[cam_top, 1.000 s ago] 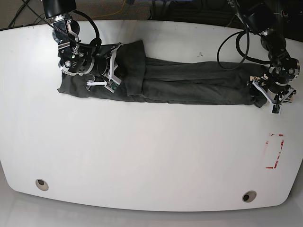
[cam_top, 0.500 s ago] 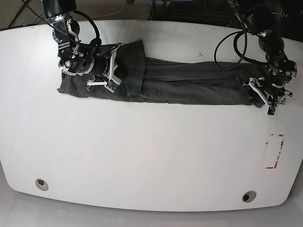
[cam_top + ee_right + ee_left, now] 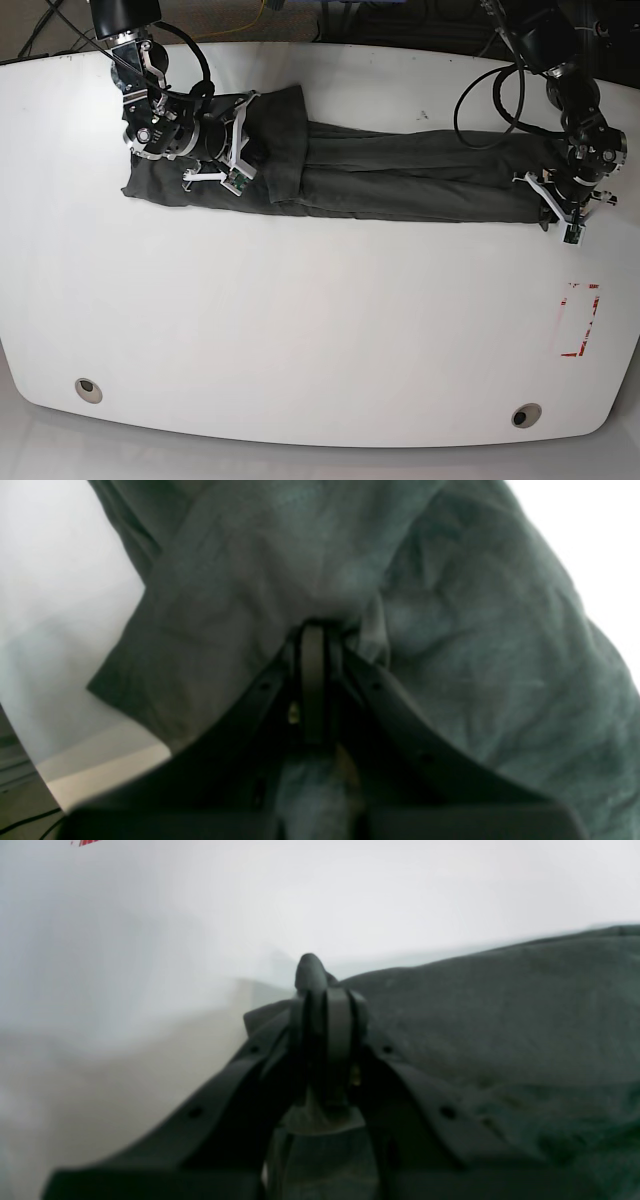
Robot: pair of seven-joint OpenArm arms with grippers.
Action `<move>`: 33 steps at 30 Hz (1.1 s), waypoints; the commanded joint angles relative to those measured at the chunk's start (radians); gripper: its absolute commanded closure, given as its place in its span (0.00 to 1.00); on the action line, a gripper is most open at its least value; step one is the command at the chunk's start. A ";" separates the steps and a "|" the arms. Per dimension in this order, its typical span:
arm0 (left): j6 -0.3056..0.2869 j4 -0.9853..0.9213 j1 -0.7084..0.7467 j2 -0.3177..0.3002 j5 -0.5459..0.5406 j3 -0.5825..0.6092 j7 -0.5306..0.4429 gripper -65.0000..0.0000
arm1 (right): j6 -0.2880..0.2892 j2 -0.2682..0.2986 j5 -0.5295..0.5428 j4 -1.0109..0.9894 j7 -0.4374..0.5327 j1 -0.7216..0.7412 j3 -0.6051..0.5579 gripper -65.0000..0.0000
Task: Layout the t-shirt on the table in an organized manner, then fold the t-shirt properly
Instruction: 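Hold the strip with the left gripper and pull its end outward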
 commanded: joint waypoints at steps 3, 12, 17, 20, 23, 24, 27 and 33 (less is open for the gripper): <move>0.002 0.029 -0.014 -0.015 -0.009 -0.005 -0.020 0.96 | -0.001 0.011 0.002 0.010 0.002 0.006 0.005 1.00; 0.002 0.151 0.038 -0.015 -0.009 -0.007 -0.019 0.96 | -0.001 0.011 0.000 0.010 0.002 0.009 0.005 1.00; 0.002 0.223 0.098 -0.015 -0.009 -0.003 0.021 0.96 | -0.001 0.011 -0.003 0.010 0.002 0.009 0.005 1.00; 0.002 0.270 0.119 -0.015 -0.011 -0.008 0.066 0.96 | -0.001 0.011 -0.005 0.010 0.002 0.009 0.005 1.00; 0.002 0.307 0.147 -0.015 -0.011 -0.008 0.093 0.96 | -0.001 0.011 -0.005 0.010 0.002 0.009 0.005 1.00; 0.002 0.326 0.162 -0.015 -0.011 -0.008 0.106 0.96 | -0.001 0.011 -0.005 0.010 0.002 0.009 0.005 1.00; 0.002 0.352 0.198 -0.015 -0.012 -0.008 0.109 0.96 | -0.001 0.000 -0.005 0.010 0.002 0.009 0.005 1.00; 0.002 0.361 0.242 -0.015 -0.012 -0.010 0.109 0.96 | -0.001 -0.012 -0.006 0.008 -0.003 0.008 0.036 1.00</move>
